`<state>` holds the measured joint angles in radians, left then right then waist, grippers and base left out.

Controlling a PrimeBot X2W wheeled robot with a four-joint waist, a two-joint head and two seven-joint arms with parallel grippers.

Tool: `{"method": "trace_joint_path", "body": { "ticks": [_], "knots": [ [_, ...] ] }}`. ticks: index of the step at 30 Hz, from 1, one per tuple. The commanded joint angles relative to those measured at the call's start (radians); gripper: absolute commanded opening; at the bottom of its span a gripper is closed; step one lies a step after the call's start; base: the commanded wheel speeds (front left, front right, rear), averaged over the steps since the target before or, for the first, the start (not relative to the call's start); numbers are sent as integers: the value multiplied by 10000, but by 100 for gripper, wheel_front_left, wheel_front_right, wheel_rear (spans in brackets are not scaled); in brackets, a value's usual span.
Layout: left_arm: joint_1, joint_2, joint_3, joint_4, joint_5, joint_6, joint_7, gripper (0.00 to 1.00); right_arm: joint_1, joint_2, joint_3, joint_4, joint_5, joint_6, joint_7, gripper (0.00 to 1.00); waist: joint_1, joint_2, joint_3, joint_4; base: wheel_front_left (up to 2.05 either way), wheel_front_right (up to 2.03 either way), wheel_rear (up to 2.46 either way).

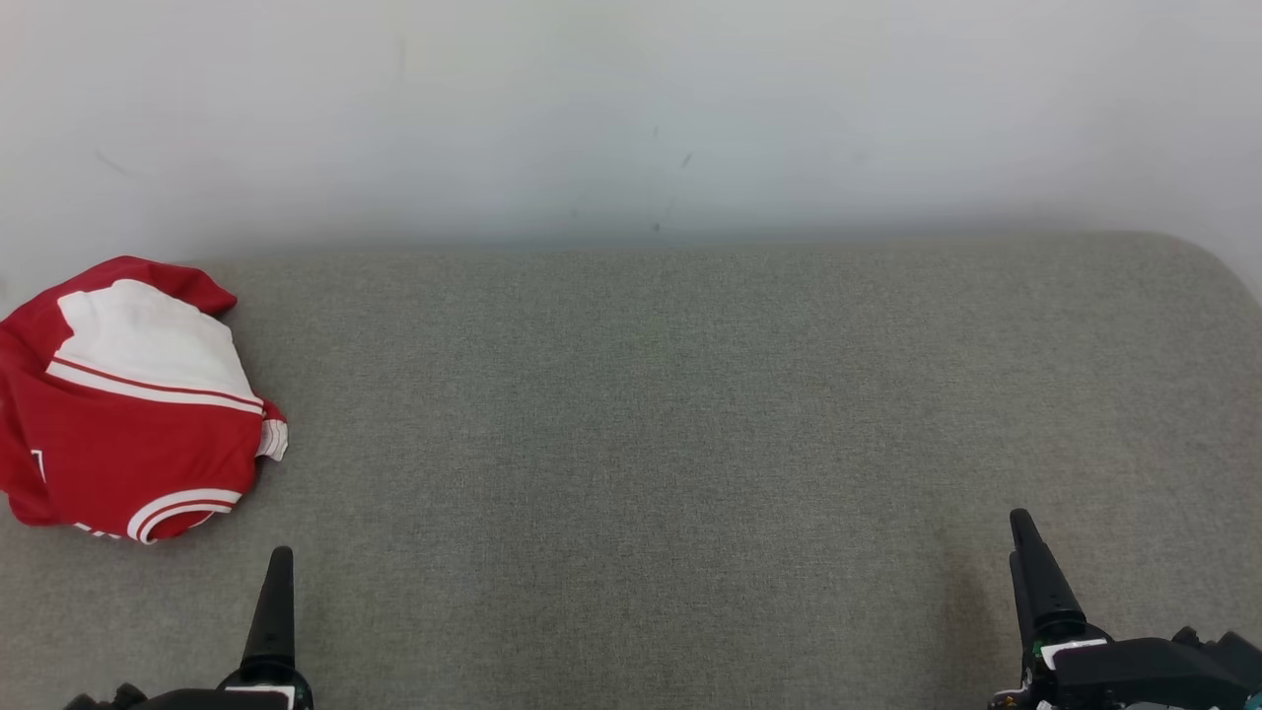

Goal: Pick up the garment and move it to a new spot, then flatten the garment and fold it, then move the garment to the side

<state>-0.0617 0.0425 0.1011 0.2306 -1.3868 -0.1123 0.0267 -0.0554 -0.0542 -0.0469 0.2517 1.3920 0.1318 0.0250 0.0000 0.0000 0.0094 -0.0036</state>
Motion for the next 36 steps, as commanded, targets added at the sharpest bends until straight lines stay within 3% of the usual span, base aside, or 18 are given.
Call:
{"method": "trace_joint_path", "body": {
  "ticks": [1, 21, 36],
  "knots": [
    [-228, 52, -7, -285, 520, 70, -108, 100, -184, -121, 65, -220, -427, -3, -106, 100, 0, 0, 6, -4, 0, 0, 0],
    [-144, 318, -875, -829, 5513, 609, -882, 100, -168, -106, 379, -789, -5201, -7, -877, 100, 0, 0, 79, -33, 0, 0, 0],
    [-51, 592, -1393, -871, 7315, 754, -1342, 100, -24, -29, 559, -641, -7393, -9, -1332, 100, 0, 0, -2, -37, 0, 0, 0]
  ]
}}
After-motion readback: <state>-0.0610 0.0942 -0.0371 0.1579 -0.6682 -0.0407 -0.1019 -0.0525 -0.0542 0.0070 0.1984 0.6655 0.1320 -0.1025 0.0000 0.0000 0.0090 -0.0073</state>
